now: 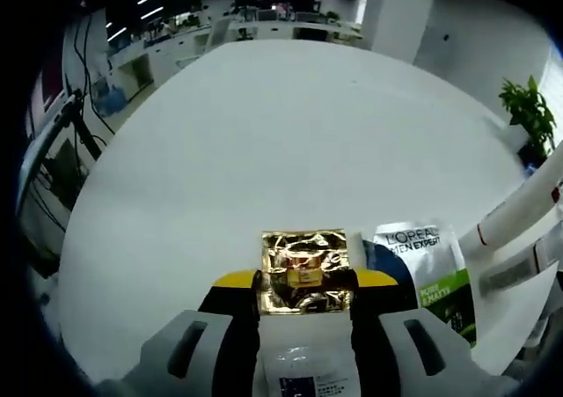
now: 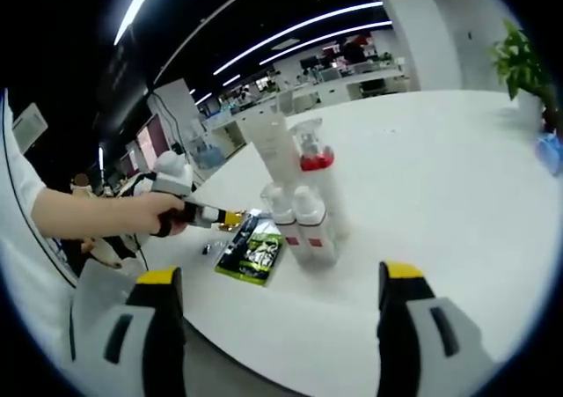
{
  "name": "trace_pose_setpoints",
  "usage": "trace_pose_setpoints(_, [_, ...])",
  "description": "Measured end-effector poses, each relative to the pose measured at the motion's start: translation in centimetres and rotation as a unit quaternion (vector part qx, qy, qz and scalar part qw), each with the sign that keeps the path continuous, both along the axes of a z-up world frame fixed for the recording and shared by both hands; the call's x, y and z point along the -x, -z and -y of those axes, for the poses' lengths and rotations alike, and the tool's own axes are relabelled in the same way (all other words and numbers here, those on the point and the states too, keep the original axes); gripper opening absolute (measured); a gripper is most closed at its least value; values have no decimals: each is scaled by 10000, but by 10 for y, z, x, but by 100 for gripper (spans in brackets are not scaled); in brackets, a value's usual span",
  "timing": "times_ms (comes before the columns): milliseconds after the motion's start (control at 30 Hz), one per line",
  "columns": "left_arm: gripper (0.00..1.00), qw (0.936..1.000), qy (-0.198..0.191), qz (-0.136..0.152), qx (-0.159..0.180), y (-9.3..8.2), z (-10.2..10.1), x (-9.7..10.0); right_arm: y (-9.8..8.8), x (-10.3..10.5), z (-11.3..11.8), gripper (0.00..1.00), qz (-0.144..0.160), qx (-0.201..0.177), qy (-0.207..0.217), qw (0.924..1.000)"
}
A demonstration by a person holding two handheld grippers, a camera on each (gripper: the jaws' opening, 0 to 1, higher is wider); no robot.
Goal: Arrange the skincare products in the storage area until every visible bottle or jar stands upright without overlapping.
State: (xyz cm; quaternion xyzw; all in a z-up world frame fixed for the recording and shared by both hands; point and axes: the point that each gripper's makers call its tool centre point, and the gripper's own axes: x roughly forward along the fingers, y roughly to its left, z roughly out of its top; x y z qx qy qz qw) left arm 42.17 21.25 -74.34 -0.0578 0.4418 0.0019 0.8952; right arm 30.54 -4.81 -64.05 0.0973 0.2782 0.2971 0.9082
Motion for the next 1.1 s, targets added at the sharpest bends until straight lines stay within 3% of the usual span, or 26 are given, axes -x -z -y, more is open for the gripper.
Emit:
trace_pose_setpoints(567, [44,9997,107,215,-4,-12,-5,1,-9,0,-1,92,113,28,-14,9999])
trace_pose_setpoints(733, [59,9990,197,370,130,-21,-6,3,-15,1,-1,93,202,67,-9,9998])
trace_pose_setpoints(967, [67,9967,534,551,256,-31,-3,11,-20,4,-3,94,266,109,-44,9996])
trace_pose_setpoints(1100, [68,9923,948,761,219,-44,-1,16,-24,6,-6,94,315,129,-94,9994])
